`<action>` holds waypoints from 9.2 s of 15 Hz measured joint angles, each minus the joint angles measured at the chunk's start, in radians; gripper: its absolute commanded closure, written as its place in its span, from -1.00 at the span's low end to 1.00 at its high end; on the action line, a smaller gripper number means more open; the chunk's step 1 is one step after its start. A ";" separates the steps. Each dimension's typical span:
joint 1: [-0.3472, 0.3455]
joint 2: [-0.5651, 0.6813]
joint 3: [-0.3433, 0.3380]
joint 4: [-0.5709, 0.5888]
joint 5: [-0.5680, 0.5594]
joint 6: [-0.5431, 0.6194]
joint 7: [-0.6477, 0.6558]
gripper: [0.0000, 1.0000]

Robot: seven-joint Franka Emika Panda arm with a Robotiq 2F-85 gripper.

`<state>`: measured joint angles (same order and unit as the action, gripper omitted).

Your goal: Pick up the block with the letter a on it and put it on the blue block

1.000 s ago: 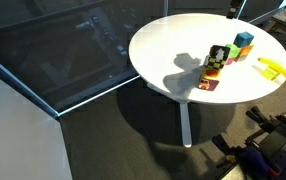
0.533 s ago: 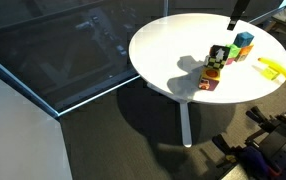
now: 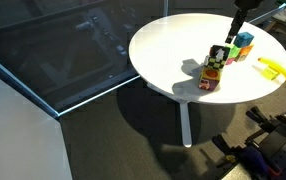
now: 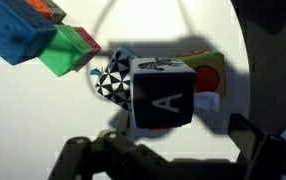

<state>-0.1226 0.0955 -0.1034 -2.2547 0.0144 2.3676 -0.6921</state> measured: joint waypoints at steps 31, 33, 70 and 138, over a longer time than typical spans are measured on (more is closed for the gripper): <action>-0.012 0.139 0.021 -0.013 0.000 0.139 -0.037 -1.00; -0.012 0.145 0.024 -0.013 0.000 0.140 -0.037 -1.00; -0.021 0.086 -0.009 0.166 -0.161 -0.116 0.307 0.90; -0.166 0.216 -0.117 0.340 -0.083 -0.135 0.483 0.24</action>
<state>-0.2882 0.3119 -0.2203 -1.9144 -0.0688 2.2325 -0.2087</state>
